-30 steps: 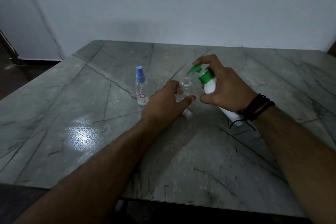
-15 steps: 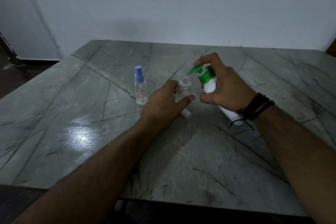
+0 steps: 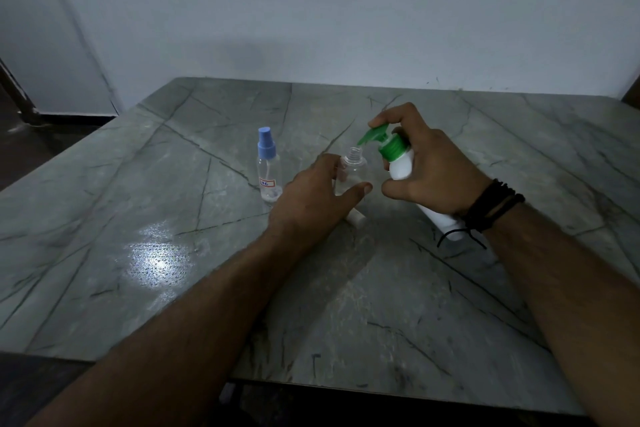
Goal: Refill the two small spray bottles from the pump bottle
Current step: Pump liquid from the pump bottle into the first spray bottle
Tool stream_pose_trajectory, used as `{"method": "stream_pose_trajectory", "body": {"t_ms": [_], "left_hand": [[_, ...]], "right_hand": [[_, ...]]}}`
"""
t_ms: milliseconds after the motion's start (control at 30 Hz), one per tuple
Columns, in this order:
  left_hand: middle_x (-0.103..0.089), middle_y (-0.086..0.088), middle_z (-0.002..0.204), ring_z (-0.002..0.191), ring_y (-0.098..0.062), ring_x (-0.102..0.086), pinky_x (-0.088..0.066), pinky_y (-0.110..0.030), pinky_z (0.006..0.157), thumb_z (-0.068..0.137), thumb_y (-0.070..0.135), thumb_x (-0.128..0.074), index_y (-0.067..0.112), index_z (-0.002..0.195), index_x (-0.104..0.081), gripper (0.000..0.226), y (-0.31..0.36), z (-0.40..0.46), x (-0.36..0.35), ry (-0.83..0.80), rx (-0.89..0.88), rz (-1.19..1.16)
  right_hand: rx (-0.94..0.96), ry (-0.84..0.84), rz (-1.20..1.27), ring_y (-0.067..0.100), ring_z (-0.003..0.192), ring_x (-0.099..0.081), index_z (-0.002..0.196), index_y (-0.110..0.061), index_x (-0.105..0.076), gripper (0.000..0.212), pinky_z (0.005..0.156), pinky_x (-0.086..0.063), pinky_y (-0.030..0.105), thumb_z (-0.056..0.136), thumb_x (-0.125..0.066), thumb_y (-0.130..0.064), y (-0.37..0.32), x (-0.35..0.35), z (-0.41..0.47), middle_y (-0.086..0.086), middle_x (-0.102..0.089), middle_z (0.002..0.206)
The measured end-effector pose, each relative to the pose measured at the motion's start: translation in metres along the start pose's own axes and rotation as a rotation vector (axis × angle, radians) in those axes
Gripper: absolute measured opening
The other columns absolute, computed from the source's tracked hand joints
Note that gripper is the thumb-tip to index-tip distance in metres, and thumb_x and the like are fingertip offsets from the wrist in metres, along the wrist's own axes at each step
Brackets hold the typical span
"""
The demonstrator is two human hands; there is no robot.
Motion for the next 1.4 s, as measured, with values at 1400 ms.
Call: {"method": "stream_pose_trajectory", "body": {"t_ms": [1400], "left_hand": [[-0.057, 0.003, 0.132, 0.098, -0.005, -0.047, -0.039, -0.026, 0.078, 0.087, 0.055, -0.062, 0.023, 0.132, -0.046, 0.057, -0.0014, 0.0017, -0.0012, -0.013, 0.018, 0.003]], "right_hand": [[-0.012, -0.001, 0.012, 0.019, 0.070, -0.065, 0.129, -0.023, -0.045, 0.073, 0.065, -0.053, 0.041, 0.067, -0.079, -0.007, 0.0005, 0.0005, 0.0005, -0.002, -0.064, 0.085]]}}
Point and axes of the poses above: each hand's wrist, its own z-axis towards the middle knuckle, its own x-axis out of the back of the hand, y = z × x, the point moved 9 cm from there along z, towards the middle knuckle
